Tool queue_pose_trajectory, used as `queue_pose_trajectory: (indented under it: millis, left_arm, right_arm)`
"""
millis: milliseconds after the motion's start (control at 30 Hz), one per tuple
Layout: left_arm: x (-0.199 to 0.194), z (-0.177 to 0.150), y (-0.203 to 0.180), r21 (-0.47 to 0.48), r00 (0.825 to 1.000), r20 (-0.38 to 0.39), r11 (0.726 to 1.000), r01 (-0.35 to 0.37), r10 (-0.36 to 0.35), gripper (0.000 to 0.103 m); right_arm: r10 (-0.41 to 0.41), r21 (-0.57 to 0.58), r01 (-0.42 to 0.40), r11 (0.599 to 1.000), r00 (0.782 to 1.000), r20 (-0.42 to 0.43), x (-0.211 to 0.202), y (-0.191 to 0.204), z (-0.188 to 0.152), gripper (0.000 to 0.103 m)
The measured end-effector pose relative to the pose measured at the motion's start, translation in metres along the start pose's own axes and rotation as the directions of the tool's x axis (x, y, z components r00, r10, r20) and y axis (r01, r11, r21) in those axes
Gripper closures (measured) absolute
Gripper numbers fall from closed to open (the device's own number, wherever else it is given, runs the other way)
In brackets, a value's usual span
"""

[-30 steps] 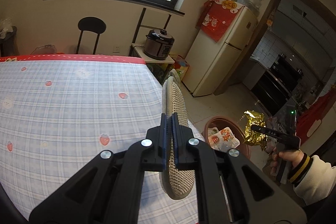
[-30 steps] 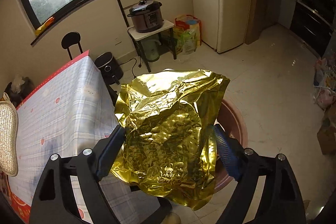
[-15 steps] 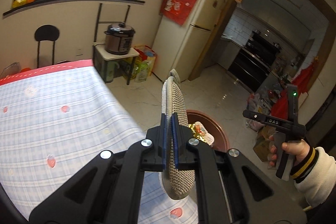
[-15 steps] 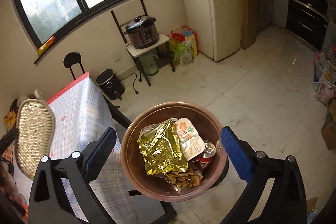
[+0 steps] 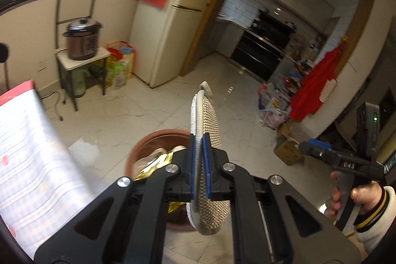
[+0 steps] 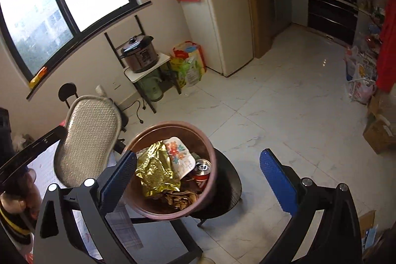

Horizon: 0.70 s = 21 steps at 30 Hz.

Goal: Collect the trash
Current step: 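Carry the silver mesh sponge over the brown bin and open the left gripper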

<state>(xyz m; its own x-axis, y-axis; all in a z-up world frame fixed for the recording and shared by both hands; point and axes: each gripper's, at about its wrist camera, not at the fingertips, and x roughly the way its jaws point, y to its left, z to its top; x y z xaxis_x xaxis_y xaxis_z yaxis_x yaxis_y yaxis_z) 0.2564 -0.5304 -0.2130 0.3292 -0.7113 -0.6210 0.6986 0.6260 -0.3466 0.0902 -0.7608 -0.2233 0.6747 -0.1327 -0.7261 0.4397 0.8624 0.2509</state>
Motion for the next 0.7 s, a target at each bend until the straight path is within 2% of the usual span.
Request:
queue_pose_trajectory:
  millis: [33,67,167,267,433,567,700]
  left_arm:
    - [0.011,0.002,-0.003,0.015,0.999,-0.025,1.0,-0.028,0.028,0.058]
    - [0.019,0.002,-0.005,0.024,0.997,-0.038,0.998,-0.066,0.066,0.038]
    - [0.024,0.004,-0.004,0.006,0.994,-0.053,0.996,-0.094,0.095,0.034]
    - [0.006,0.004,-0.001,0.004,0.994,-0.034,0.994,-0.106,0.106,0.02]
    - [-0.045,0.003,0.002,0.073,0.989,0.005,0.986,-0.148,0.148,0.016]
    - [-0.096,0.004,0.007,0.087,0.985,0.057,0.982,-0.168,0.163,0.01]
    - [-0.152,0.006,0.01,0.105,0.978,0.112,0.977,-0.186,0.174,0.007]
  right_arm:
    - [-0.009,0.006,0.009,1.0,1.0,-0.002,0.0,-0.004,-0.001,0.005]
    - [-0.015,0.012,0.016,1.0,1.0,-0.005,0.001,-0.005,-0.001,0.005]
    - [-0.022,0.032,0.022,0.999,1.0,0.0,-0.007,-0.007,-0.004,0.005]
    - [-0.029,0.034,0.029,0.999,0.999,0.015,-0.018,-0.002,-0.008,0.005]
    - [-0.06,0.01,0.06,0.998,0.997,0.039,-0.046,0.019,-0.012,0.005]
    - [-0.075,-0.013,0.076,0.997,0.996,0.057,-0.074,0.047,-0.013,0.005]
    - [-0.096,-0.042,0.101,0.994,0.989,0.111,-0.11,0.082,-0.017,0.005]
